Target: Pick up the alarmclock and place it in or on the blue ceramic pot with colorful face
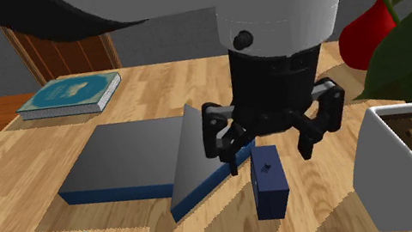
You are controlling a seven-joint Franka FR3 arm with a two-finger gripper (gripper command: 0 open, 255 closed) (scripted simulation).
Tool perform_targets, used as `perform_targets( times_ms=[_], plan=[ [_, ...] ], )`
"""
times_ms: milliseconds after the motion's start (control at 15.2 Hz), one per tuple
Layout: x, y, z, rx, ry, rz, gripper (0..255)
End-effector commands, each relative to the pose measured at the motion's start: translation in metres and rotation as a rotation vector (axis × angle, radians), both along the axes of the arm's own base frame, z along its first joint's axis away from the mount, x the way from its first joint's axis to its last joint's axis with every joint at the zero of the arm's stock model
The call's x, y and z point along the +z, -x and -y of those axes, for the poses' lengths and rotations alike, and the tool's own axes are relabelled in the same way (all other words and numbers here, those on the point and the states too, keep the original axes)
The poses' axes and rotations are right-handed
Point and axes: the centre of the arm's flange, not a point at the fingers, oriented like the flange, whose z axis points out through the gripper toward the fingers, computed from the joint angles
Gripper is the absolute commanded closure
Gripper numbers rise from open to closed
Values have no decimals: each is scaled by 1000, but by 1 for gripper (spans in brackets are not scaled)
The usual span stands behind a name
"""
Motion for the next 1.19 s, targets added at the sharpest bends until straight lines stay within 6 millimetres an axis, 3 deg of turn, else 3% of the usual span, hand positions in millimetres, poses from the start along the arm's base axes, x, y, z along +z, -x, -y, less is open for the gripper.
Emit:
perform_targets(
  times_ms=[0,462,990,1122],
  plan=[
    [-19,-19,8,7,-3,-2,0],
    [-89,-79,29,29,-15,-15,0],
    [-130,-79,29,29,-15,-15,0],
    [-130,-79,29,29,-15,-15,0]
  ],
)
